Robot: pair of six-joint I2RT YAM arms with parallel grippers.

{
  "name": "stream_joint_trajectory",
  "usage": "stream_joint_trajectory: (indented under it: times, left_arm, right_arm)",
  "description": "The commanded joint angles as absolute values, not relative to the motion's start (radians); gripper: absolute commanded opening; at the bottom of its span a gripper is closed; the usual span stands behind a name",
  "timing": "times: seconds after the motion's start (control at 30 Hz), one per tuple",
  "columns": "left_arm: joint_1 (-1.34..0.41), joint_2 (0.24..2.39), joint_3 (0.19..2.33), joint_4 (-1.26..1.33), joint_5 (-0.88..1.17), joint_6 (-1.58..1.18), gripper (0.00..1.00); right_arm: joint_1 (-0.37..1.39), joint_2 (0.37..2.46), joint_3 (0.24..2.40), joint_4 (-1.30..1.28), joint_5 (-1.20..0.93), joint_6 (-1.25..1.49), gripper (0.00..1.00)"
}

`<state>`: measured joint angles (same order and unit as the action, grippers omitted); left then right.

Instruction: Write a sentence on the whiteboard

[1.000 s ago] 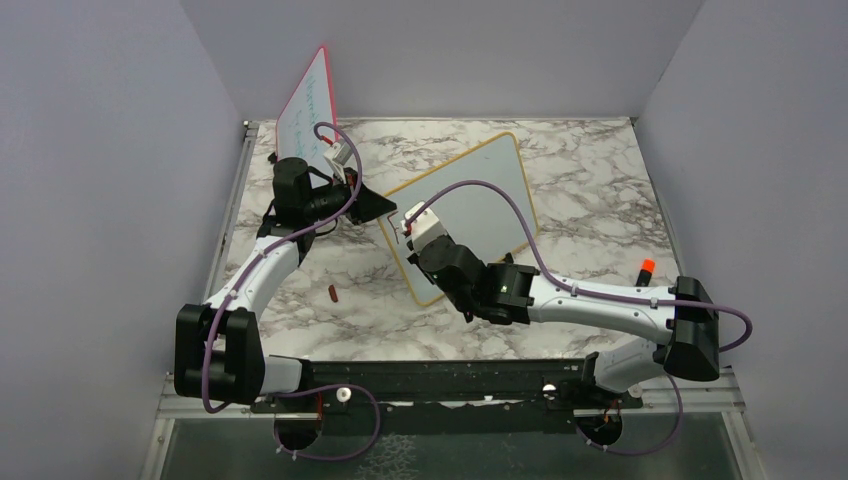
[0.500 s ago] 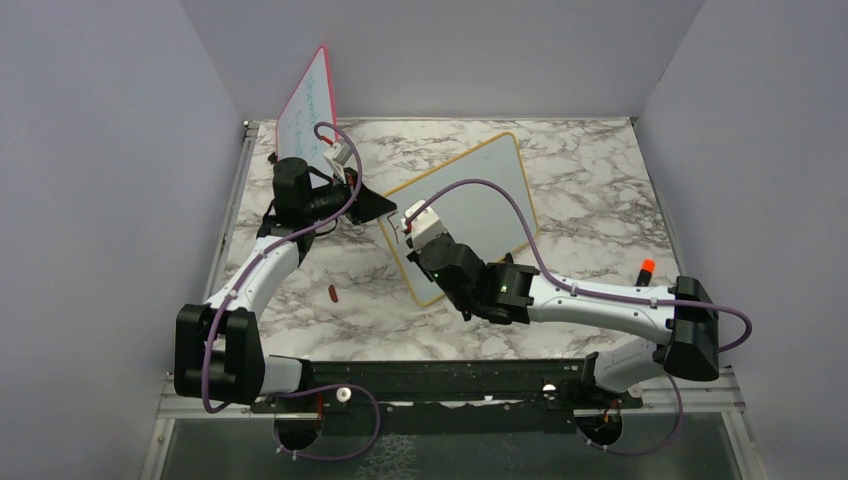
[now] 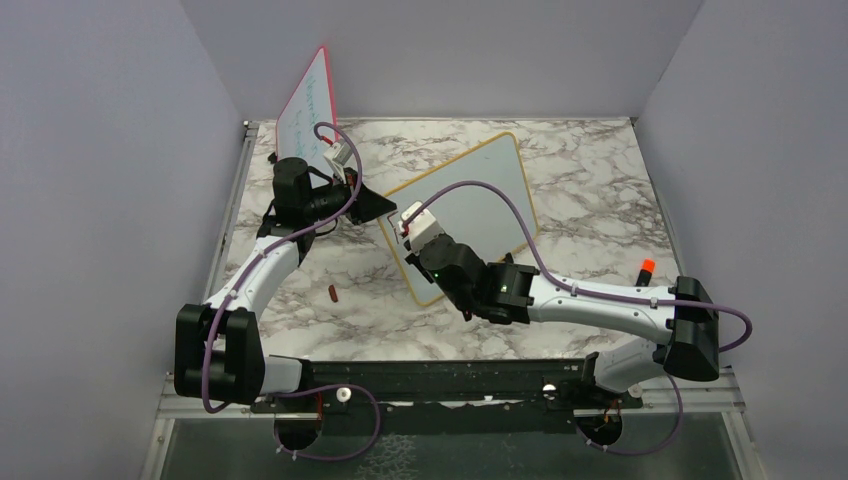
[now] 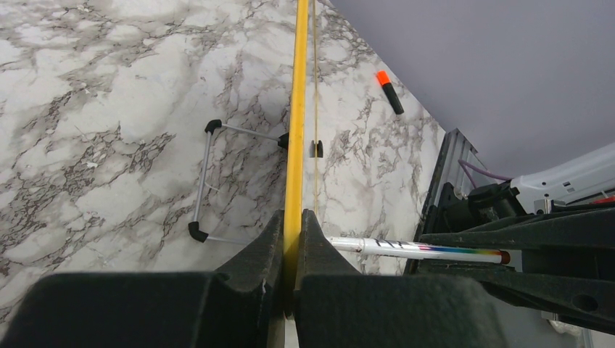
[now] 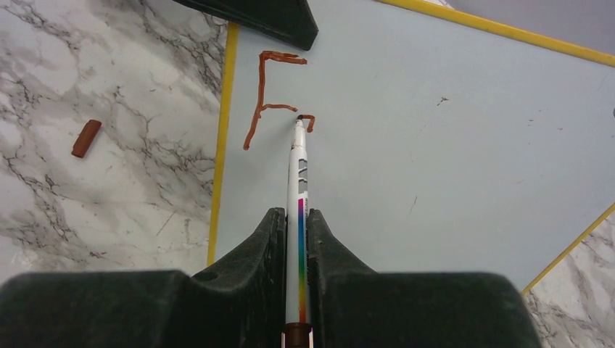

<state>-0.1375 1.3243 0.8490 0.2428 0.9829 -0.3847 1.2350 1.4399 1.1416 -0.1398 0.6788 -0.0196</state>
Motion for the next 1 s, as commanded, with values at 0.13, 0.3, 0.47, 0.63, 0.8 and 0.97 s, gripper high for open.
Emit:
stream_joint_trajectory:
  times: [0.13,0.3,0.47,0.63,0.8,0.97]
  left_arm:
    - [-0.16,1.342,0.844,0.179,1.008,-0.35,0.0]
    - [-0.16,1.343,0.844,0.178,1.007,-0.348,0.0]
    - [-0.16,1.343,0.845,0.177,1.007,-0.347,0.0]
    - [-0.16,1.342,0.844,0.175,1.005,-0.345,0.0]
    - [-0.16,1.343,0.845,0.173,1.005,-0.344,0.0]
    - [-0.161,1.345,0.845,0.173,1.005,-0.344,0.0]
  right_arm:
    - [1.229,1.447,1.169,-0.155,0.616,-0.021,0.01]
    - [1.229,1.451,1.173,-0.189,0.611,-0.016,0.01]
    - [1.229,1.448,1.171,-0.213,0.591,-0.008,0.01]
    - [1.229,1.453,1.17,-0.244,0.599,-0.006,0.01]
    - [1.229,1.445,1.163,-0.258,0.602,-0.005,0.01]
    - [1.229,1.443,1.162,-0.267,0.626,-0.009,0.01]
